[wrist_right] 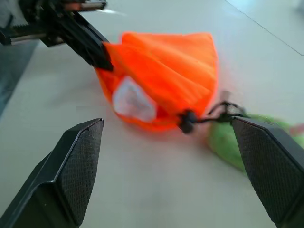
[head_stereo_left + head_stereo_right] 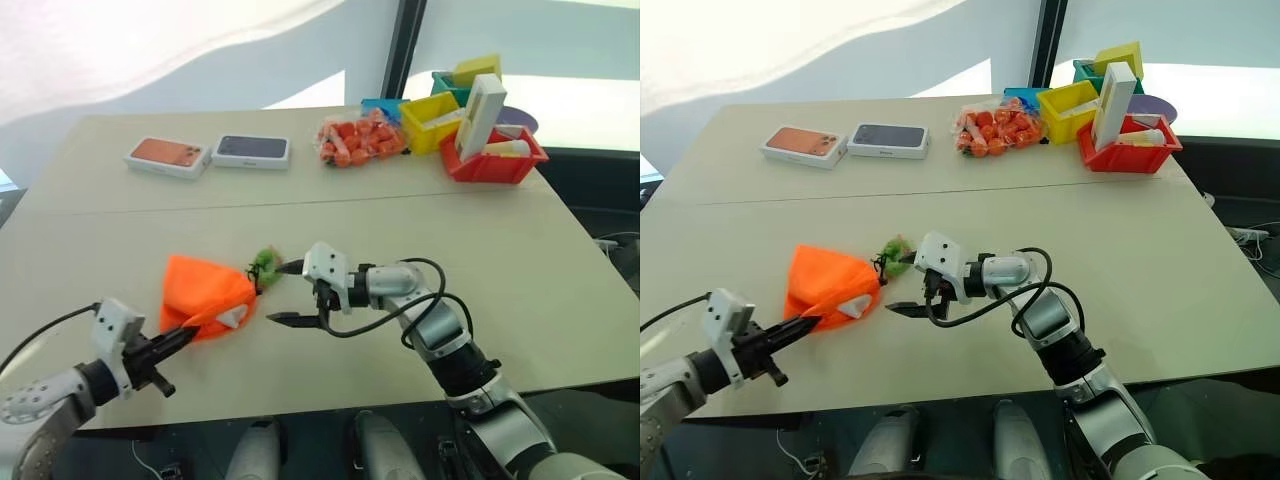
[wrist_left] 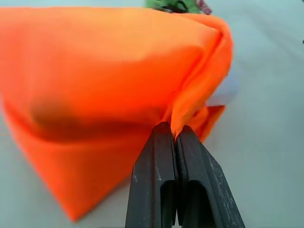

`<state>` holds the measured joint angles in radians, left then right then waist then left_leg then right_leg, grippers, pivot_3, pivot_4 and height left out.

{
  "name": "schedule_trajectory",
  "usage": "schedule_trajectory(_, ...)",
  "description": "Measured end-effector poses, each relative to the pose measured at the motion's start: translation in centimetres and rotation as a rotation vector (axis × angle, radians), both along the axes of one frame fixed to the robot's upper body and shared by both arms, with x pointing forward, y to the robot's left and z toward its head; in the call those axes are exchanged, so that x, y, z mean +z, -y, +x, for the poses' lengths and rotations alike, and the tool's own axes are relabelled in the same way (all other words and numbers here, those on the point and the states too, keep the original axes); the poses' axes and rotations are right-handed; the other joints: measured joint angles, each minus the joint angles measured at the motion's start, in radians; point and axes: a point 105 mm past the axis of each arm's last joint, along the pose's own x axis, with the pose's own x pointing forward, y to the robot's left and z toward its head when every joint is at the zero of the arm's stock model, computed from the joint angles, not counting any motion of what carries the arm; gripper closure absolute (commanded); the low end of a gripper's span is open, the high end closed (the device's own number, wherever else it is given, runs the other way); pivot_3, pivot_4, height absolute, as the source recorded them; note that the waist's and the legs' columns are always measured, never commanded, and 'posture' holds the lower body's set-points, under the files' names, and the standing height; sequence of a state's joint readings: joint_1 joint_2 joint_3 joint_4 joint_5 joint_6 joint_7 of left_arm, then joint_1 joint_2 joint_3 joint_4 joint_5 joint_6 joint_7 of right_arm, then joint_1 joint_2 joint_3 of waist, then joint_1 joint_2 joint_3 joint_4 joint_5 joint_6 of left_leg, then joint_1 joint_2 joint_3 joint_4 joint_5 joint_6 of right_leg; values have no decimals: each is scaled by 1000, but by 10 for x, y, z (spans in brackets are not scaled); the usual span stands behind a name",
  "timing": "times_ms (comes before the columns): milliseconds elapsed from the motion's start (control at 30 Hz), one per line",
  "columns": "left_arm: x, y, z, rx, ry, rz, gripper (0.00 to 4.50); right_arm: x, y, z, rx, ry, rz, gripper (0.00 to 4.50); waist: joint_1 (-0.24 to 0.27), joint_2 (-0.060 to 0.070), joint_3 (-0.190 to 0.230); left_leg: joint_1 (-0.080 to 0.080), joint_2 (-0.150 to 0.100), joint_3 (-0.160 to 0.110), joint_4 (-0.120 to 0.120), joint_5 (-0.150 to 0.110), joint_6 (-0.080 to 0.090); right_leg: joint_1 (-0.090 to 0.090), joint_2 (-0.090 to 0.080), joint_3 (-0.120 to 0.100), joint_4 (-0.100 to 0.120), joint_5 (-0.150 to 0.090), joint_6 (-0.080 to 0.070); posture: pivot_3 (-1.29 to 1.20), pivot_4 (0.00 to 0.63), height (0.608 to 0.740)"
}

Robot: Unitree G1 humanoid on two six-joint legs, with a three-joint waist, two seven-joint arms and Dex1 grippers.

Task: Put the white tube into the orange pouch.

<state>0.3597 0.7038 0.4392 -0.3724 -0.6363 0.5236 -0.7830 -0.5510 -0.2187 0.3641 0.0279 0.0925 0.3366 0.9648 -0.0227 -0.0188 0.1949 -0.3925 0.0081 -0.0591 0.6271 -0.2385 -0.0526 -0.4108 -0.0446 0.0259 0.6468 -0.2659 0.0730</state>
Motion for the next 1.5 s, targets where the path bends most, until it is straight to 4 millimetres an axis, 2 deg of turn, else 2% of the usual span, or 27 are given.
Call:
schedule_trajectory(133,-2,-16,0,37,-4,17,4500,-7,-2,11,-80,-7,7,52,1,0,0,0,0,0,0,0,0,0,0,0,0,0,0,0,150,740)
schedule_trajectory(300,3,-9,6,27,33,-7,4500,-13,-12,30,-189,-38,19,52,1,0,0,0,0,0,0,0,0,0,0,0,0,0,0,0,150,740)
schedule_trajectory(333,3,-5,7,18,40,-26,4077,-12,-15,34,-210,-47,31,0,1,0,0,0,0,0,0,0,0,0,-1,0,0,0,0,0,150,740)
schedule_trajectory(400,2,1,6,7,36,-52,3706,-12,-17,38,-230,-60,38,0,1,0,0,0,0,0,0,0,0,0,-1,0,0,0,0,0,150,740)
schedule_trajectory(533,-1,19,8,-25,35,-83,1833,-18,-22,47,-301,-135,40,0,1,0,0,0,0,0,0,0,0,0,-1,0,0,0,0,0,150,740)
schedule_trajectory(600,-2,24,9,-33,34,-89,1833,-22,-25,48,-308,-157,37,0,1,0,0,0,0,0,0,0,0,0,-1,0,0,0,0,0,150,740)
schedule_trajectory(700,-2,27,9,-41,32,-91,1763,-28,-26,49,-329,-173,23,874,1,0,0,0,0,0,0,0,0,0,0,0,0,0,0,0,150,740)
schedule_trajectory(867,-1,30,7,-43,32,-98,1763,-29,-29,49,-330,-174,28,3281,0,0,0,0,0,0,0,0,0,0,0,0,0,0,0,0,150,740)
schedule_trajectory(933,-2,30,7,-44,29,-102,1763,-28,-28,50,-332,-163,32,4175,1,0,0,0,0,0,0,0,0,0,0,0,0,0,0,0,150,740)
schedule_trajectory(967,-1,31,6,-46,30,-105,1763,-26,-27,50,-334,-155,37,4474,1,0,0,0,0,0,0,0,0,0,0,0,0,0,0,0,150,740)
schedule_trajectory(1100,5,37,5,-74,30,-126,1763,-22,-4,53,-381,-120,48,4474,4,0,0,-1,-1,0,0,0,0,1,0,0,-1,0,0,0,150,740)
schedule_trajectory(1267,12,40,6,-96,25,-152,1763,-22,43,50,-472,-122,56,4474,3,0,0,-1,-1,0,0,0,0,0,0,0,-1,0,0,0,150,740)
schedule_trajectory(1500,46,43,23,-140,105,-174,1763,-3,88,37,-543,-120,113,4474,2,0,0,0,0,0,0,0,0,1,2,0,-1,0,0,0,150,740)
